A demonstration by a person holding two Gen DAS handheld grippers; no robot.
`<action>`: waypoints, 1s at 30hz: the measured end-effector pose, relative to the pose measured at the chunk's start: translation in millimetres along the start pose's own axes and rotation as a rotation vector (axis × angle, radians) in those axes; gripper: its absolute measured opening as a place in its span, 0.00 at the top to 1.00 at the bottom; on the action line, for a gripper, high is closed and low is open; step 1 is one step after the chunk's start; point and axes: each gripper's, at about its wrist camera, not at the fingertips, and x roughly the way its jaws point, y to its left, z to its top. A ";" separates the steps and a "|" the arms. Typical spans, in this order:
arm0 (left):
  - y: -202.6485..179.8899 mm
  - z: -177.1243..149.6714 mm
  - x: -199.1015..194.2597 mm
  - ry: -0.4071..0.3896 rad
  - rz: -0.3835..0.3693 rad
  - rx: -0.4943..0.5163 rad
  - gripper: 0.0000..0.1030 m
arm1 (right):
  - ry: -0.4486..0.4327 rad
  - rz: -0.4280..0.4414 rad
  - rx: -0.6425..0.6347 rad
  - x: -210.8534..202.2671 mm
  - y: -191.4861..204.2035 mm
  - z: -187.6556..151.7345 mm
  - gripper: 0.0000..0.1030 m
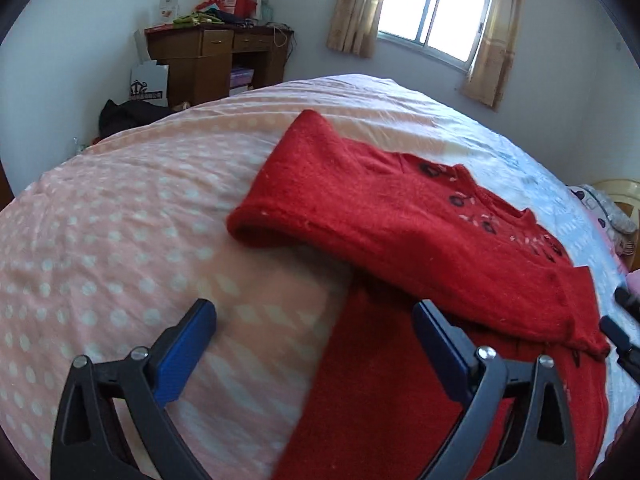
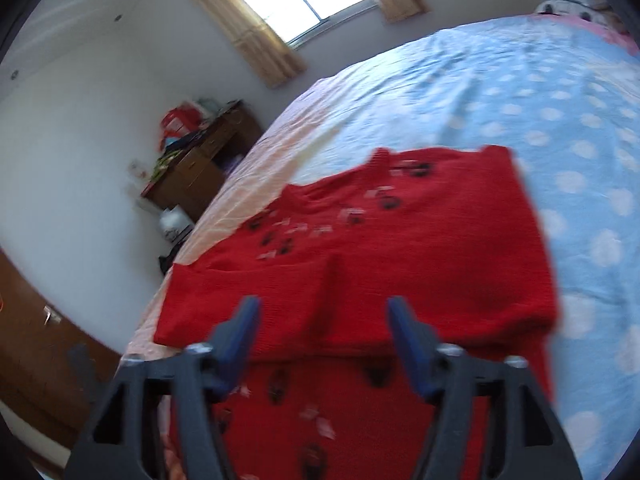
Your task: Fold small clothes
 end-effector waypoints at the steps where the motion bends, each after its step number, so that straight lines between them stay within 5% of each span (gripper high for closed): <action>1: -2.5 -0.3 0.8 0.002 0.003 0.007 0.00 | 0.003 -0.011 -0.017 6.4 7.3 1.1 0.28; 6: -6.2 -3.7 1.4 -0.020 -0.002 0.003 0.00 | 0.123 -0.120 -0.175 65.4 41.9 -2.9 0.32; 9: 1.5 -4.0 -0.1 -0.028 -0.012 -0.009 0.00 | 0.119 -0.238 -0.324 82.3 60.1 -13.5 0.64; 10: 2.9 -3.9 -0.4 -0.030 -0.016 -0.012 0.00 | 0.118 -0.260 -0.374 84.5 66.2 -15.9 0.91; 14: 12.5 -3.7 -2.4 -0.047 -0.057 -0.051 0.00 | 0.114 -0.263 -0.423 77.1 84.5 -3.3 0.91; 24: 19.0 0.3 -2.5 -0.046 -0.073 -0.070 0.00 | -0.189 -0.141 -0.534 -14.3 185.7 90.9 0.91; 30: 10.4 9.9 -4.9 -0.026 -0.049 -0.063 0.00 | -0.256 -0.133 -0.594 -40.0 212.8 105.3 0.91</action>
